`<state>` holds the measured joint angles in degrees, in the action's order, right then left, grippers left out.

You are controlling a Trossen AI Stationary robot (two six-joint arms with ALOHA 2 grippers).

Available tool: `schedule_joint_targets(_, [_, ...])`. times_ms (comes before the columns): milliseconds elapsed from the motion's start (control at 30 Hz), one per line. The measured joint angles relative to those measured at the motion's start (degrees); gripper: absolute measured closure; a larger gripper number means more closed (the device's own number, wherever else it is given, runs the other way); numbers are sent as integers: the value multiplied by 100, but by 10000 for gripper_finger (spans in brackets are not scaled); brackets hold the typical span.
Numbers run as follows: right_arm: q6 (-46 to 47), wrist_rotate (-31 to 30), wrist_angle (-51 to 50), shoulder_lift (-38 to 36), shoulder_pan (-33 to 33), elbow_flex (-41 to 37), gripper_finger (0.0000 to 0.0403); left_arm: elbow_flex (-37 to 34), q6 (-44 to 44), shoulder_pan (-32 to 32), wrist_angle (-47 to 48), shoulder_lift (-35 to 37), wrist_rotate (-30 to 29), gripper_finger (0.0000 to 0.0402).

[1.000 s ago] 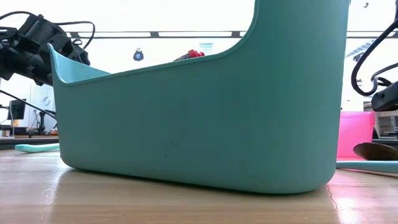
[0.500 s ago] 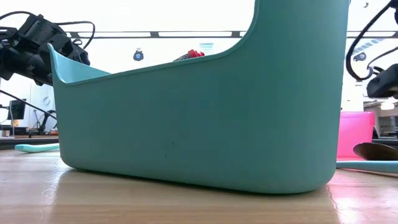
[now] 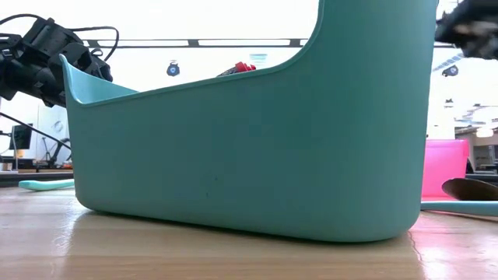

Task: Pick & Place Food Item
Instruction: Put the purple and blue spoon into the pink bin

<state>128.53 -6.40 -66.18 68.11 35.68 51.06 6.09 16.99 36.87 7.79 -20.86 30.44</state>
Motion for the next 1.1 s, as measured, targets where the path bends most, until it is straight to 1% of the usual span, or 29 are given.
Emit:
schedule_joint_targets(100, [-44,-754,-280,-282,-50,180,384,0,0,2,-2,0,0,87])
schedule_joint_targets(167, [-201,-1139,-373,-435,-126,251,384,-1,0,2,-2,2,0,87])
schedule_joint_targets(300, [-746,-1604,-394,-663,-427,291,384,0,0,2,-2,2,0,87])
schedule_joint_targets(400, [-1170,-1813,-390,-787,-808,282,384,0,0,2,-1,1,1,87])
schedule_joint_targets(500, [-1757,-1820,-334,-851,-1313,275,384,-1,0,2,-1,1,0,87])
schedule_joint_targets(633, [-2853,-1677,41,-876,-2098,274,384,0,0,2,-2,1,0,87])
schedule_joint_targets(767, [-3897,-1375,514,-799,-2860,248,384,0,0,2,-1,0,0,87])
schedule_joint_targets(933, [-4785,-867,853,-501,-3650,240,384,-1,0,0,-2,2,0,87])
schedule_joint_targets(1100, [-5343,-291,1123,19,-4094,240,384,0,0,0,-2,2,-2,87])
